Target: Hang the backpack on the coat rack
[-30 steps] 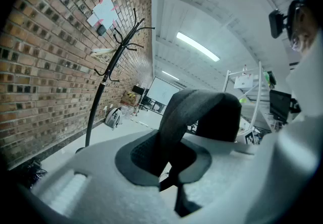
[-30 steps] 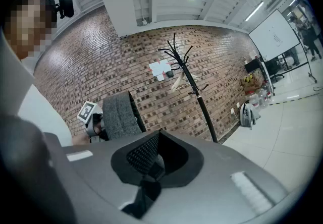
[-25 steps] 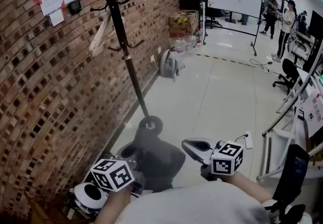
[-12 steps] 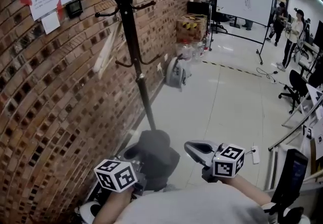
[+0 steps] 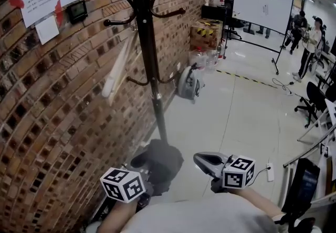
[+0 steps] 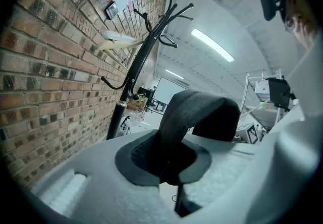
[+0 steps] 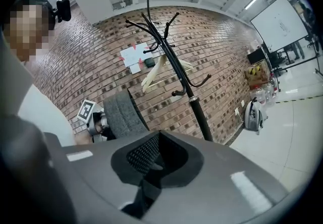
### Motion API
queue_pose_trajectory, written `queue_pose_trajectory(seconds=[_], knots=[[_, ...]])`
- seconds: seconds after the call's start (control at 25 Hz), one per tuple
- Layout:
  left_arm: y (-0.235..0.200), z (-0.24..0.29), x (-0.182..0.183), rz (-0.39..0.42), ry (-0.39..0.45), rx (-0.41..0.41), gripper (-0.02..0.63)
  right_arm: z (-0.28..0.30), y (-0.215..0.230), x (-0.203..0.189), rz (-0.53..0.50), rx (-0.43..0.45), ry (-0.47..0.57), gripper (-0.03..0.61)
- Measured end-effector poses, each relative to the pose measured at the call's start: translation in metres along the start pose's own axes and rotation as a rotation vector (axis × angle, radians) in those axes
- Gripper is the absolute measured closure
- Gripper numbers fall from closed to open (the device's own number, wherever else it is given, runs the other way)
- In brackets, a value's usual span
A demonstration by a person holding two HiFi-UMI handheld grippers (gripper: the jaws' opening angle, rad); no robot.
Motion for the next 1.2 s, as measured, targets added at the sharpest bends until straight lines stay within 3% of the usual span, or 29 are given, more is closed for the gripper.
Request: queue_pose_trajectory(seconds=[0.2, 0.52, 1.2], knots=[[-0.029, 0.016, 0.005, -0.073, -0.015, 0.023, 0.589, 0.015, 0.014, 0.005, 0.014, -0.017, 0.005, 0.578], [-0.049, 0.047, 0.017, -0.101, -0.056, 0.037, 0.589, 0.014, 0.031, 0.0, 0.048, -0.06, 0.019, 0.578], [-0.094, 0.116, 0.068, -0.028, -0.042, 0.139, 0.589, 0.003, 0.062, -0.004, 0.116, -0.075, 0.052, 0.578]])
Point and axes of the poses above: the fingertips, and each gripper's own axes: z forward along the fingers, y to its right, x out of its top, the point moved 9 cm from there along -z, backward along the fingers
